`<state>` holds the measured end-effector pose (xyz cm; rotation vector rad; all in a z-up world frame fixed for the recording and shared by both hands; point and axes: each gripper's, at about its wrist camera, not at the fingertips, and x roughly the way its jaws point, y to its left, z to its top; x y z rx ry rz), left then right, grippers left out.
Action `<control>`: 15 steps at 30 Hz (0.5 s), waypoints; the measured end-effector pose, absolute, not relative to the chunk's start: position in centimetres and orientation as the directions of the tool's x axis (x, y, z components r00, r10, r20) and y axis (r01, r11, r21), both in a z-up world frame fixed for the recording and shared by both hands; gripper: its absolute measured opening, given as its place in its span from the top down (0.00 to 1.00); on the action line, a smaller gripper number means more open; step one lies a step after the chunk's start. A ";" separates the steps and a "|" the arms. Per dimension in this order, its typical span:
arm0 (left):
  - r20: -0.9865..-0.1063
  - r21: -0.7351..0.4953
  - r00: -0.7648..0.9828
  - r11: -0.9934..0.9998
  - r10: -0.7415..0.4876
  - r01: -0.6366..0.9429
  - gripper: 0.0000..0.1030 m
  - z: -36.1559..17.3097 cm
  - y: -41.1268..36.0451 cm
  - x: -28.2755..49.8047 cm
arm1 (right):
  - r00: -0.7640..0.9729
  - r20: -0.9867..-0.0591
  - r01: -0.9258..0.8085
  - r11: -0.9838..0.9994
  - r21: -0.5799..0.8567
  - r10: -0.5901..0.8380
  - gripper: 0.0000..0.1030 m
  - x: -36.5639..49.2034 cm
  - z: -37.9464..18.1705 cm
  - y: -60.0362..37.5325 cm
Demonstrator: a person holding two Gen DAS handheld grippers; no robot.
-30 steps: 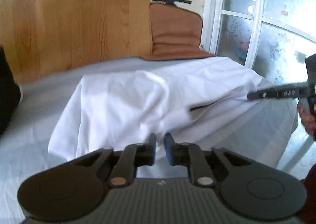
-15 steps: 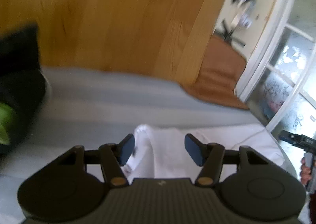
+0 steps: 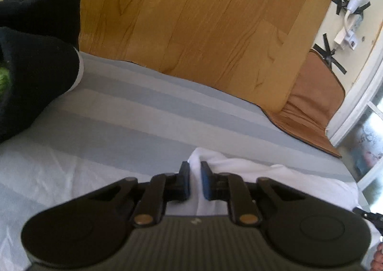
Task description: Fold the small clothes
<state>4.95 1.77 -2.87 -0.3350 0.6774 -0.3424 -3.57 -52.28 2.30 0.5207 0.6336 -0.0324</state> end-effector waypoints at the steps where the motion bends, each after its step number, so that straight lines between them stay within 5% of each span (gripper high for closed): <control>1: -0.552 -0.404 0.730 0.895 -0.402 0.188 0.73 -2.6 1.7 5.1 | 0.817 -0.564 0.192 0.867 0.461 0.119 0.74 -3.9 2.7 -52.5; 3: -0.542 -0.403 0.742 0.897 -0.395 0.183 0.69 -1.9 2.1 4.6 | 0.850 -0.523 0.207 0.868 0.451 0.068 0.59 -5.0 4.0 -52.8; 7: -0.444 -0.402 0.817 0.897 -0.369 0.186 0.74 0.4 4.5 1.0 | 0.886 -0.456 0.134 0.899 0.416 0.079 0.59 -5.8 6.8 -51.9; 11: -0.345 -0.411 0.800 0.845 -0.491 0.341 0.78 2.6 3.2 -0.6 | 0.844 -0.468 -0.062 0.915 0.400 0.261 0.59 -3.0 7.5 -46.6; 15: -0.402 -0.306 0.740 0.841 -0.539 0.446 0.78 1.2 -1.8 0.2 | 0.736 -0.546 -0.187 0.895 0.406 0.401 0.61 1.1 5.8 -42.0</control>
